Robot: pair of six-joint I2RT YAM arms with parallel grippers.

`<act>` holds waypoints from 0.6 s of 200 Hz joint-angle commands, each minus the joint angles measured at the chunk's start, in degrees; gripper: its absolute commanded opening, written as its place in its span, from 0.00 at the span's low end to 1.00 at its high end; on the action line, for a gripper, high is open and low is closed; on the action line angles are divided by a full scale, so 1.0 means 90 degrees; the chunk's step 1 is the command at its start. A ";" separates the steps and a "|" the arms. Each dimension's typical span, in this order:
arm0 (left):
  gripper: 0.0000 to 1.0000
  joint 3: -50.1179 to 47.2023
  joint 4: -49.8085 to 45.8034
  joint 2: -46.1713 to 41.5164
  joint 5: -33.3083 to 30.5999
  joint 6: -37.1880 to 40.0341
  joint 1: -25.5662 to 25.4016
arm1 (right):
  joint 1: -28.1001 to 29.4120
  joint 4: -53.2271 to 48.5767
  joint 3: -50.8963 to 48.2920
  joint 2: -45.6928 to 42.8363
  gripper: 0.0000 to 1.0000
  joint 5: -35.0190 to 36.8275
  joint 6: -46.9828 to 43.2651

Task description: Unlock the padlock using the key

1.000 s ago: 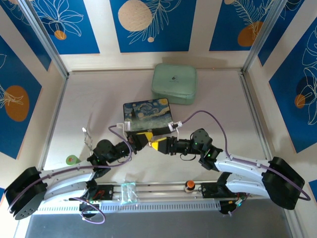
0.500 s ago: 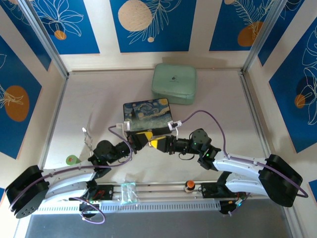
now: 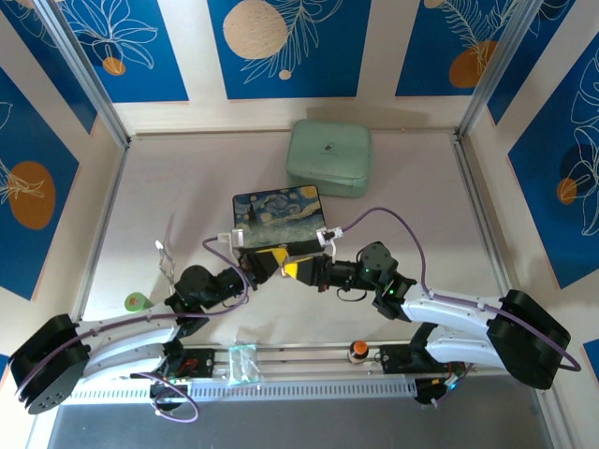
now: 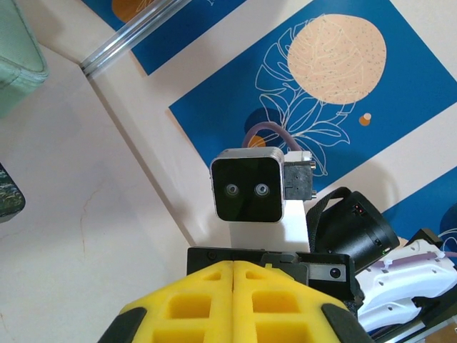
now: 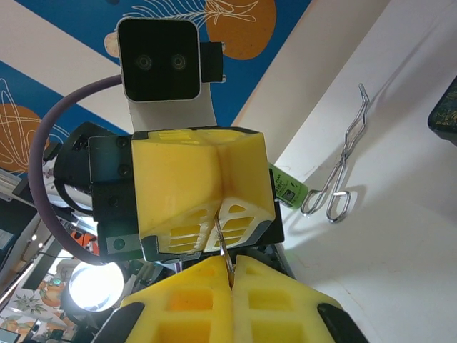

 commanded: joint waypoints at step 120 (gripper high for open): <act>0.97 0.0552 -0.4921 -0.0505 -0.1554 0.1214 -0.0153 | -0.0250 -0.4130 0.0456 -0.0211 0.00 0.0766 0.0086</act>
